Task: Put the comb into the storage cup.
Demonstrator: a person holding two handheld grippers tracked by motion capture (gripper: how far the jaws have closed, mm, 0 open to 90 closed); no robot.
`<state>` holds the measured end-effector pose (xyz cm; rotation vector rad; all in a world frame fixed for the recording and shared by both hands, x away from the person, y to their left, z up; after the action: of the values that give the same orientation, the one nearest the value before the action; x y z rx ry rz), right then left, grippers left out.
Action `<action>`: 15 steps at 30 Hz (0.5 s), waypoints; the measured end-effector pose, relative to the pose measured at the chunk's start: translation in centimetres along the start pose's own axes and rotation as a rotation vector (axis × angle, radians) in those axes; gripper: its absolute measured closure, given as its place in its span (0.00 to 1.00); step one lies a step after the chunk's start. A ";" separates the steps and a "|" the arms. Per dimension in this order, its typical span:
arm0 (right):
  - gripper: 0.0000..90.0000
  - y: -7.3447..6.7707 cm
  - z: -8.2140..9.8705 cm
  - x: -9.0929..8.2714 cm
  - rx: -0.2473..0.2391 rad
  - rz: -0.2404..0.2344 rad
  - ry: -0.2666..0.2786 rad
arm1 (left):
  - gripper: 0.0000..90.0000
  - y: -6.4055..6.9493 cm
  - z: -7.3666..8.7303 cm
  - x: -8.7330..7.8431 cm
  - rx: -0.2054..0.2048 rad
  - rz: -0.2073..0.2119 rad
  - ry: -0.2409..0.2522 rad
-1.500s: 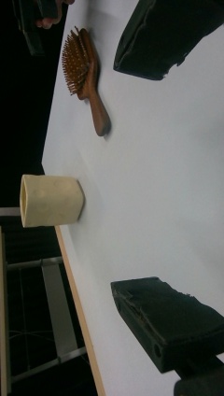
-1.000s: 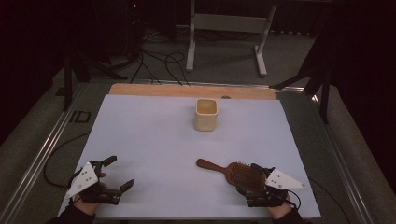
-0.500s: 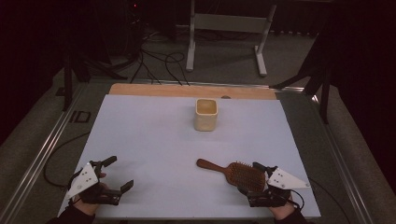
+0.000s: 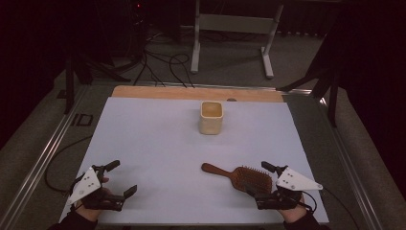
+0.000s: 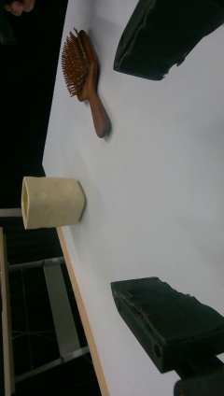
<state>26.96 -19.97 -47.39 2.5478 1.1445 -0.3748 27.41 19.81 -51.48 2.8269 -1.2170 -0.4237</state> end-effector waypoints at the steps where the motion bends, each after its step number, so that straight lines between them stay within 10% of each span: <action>1: 0.09 0.1 -0.2 0.0 -0.001 -0.005 -0.001 | 0.00 0.0 0.0 0.0 0.000 0.000 0.000; 15: 0.09 1.1 -3.8 0.4 -0.049 -0.048 -0.001 | 0.00 0.2 0.0 0.0 -0.006 0.009 -0.001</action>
<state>28.39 -18.90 -43.86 2.4815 1.2010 -0.3549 27.30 19.70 -51.46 2.8159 -1.2260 -0.4275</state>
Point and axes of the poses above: each handheld gripper's, and its own axes: x roughly forward along the jaws, z roughly out of its underside, y roughly to its right, the point moved 9 cm from there along x, roughly forward along the jaws, and after that the axes turned 9 degrees about -x, right-handed, at the moved point
